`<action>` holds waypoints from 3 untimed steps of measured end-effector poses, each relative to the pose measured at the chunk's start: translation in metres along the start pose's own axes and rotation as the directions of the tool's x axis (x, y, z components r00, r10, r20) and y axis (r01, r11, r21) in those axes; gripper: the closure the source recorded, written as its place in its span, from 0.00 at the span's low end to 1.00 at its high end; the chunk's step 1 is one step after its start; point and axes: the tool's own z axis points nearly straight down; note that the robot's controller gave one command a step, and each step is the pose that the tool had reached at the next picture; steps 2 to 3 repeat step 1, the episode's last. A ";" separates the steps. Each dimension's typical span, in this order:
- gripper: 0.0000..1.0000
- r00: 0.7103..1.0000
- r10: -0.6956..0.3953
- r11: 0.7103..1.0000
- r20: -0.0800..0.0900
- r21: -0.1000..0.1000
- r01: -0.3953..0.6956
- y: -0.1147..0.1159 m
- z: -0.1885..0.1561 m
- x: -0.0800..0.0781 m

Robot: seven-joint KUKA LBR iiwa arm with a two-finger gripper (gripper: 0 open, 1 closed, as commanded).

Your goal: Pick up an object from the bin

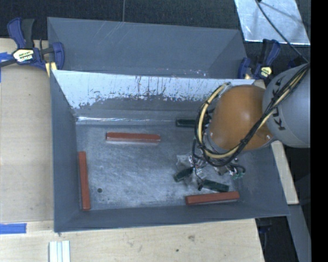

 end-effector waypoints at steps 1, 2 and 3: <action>1.00 1.000 0.006 1.000 0.009 0.003 -0.006 0.040 -0.131 -0.036; 1.00 1.000 0.006 1.000 0.009 0.003 -0.006 0.040 -0.131 -0.036; 1.00 1.000 0.006 1.000 0.009 0.003 -0.006 0.040 -0.131 -0.036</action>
Offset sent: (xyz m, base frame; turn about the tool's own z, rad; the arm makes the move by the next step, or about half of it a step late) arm 0.0150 0.0491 0.1260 0.0087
